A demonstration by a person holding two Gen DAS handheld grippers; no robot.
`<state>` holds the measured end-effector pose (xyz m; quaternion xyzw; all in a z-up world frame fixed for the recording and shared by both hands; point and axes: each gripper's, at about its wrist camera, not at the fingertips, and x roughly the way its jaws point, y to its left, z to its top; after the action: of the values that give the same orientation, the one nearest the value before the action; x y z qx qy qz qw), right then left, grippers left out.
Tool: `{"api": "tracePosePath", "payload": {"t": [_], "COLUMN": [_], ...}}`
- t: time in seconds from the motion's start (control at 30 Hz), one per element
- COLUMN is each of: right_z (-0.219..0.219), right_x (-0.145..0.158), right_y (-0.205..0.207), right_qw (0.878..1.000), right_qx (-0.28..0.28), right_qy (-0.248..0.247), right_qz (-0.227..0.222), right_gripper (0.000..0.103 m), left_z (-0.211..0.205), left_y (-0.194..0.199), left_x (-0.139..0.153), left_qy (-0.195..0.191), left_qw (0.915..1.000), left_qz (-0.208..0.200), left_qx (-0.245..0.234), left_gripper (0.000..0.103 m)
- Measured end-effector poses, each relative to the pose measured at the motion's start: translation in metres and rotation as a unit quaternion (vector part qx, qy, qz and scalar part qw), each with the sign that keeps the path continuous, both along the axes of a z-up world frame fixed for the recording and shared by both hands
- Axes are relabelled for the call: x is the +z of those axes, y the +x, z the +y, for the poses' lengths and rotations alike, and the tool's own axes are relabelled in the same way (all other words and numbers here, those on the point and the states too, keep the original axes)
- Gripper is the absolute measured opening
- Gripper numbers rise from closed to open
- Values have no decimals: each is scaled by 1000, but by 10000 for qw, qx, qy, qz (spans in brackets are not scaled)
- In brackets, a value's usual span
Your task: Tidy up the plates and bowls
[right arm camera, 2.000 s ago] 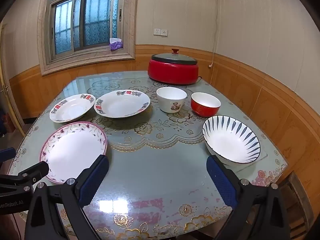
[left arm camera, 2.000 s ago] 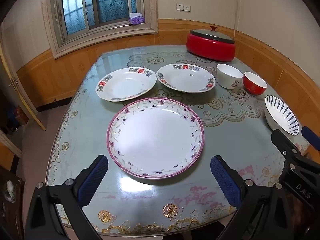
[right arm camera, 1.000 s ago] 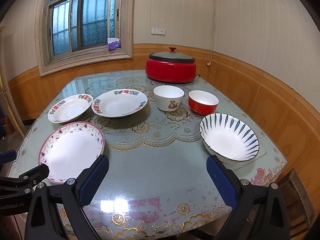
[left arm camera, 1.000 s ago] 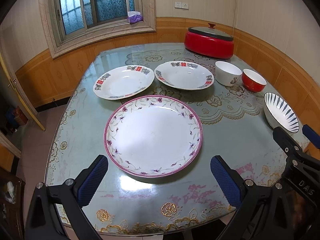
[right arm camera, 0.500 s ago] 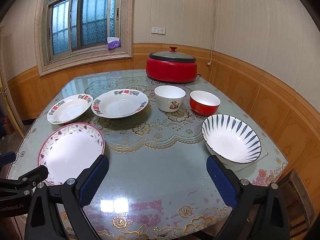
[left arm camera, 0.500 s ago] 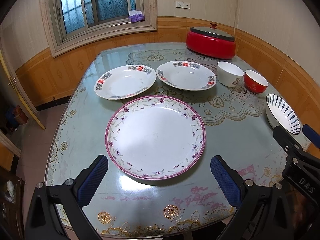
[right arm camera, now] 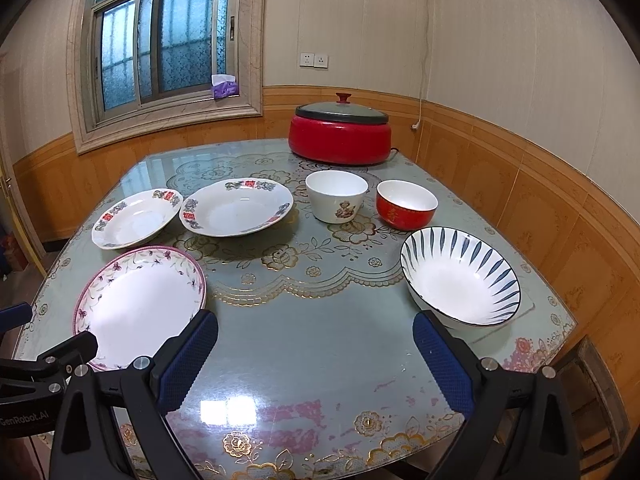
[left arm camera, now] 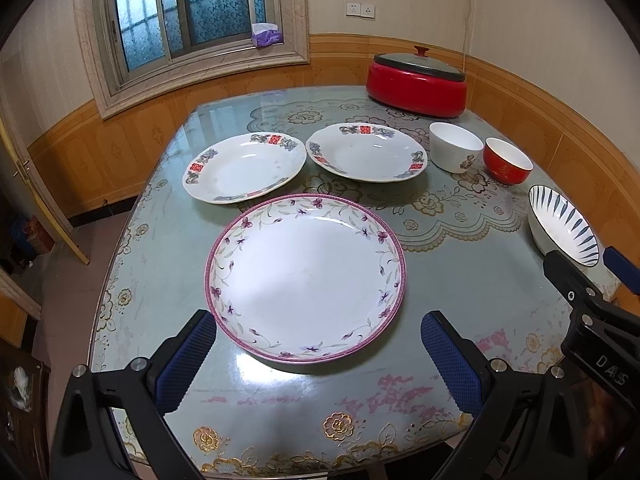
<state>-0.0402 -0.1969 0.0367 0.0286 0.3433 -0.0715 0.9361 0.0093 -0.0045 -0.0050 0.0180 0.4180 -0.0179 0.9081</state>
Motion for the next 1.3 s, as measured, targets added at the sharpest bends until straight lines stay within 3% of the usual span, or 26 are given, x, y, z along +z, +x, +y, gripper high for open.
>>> {"api": "tracePosePath", "payload": {"t": [0.53, 0.87, 1.1, 1.3], "right_z": [-2, -8, -5, -2], "right_x": [0, -3, -6, -17], "right_y": [0, 4, 7, 28], "right_qw": [10000, 9996, 9995, 9967], "right_qx": [-50, -159, 55, 509], "right_qy": [32, 210, 311, 506], "right_qz": [-19, 53, 99, 373], "right_gripper": [100, 100, 100, 95], "left_z": [0, 29, 39, 57], "left_y": [0, 11, 15, 20], "left_x": [-1, -13, -17, -24], "left_qy": [-29, -682, -194, -436], "left_qw": [10000, 9967, 9973, 9965], "left_qz": [39, 374, 381, 422], "left_qx": [9, 249, 601, 580], "left_gripper": [103, 103, 103, 103]}}
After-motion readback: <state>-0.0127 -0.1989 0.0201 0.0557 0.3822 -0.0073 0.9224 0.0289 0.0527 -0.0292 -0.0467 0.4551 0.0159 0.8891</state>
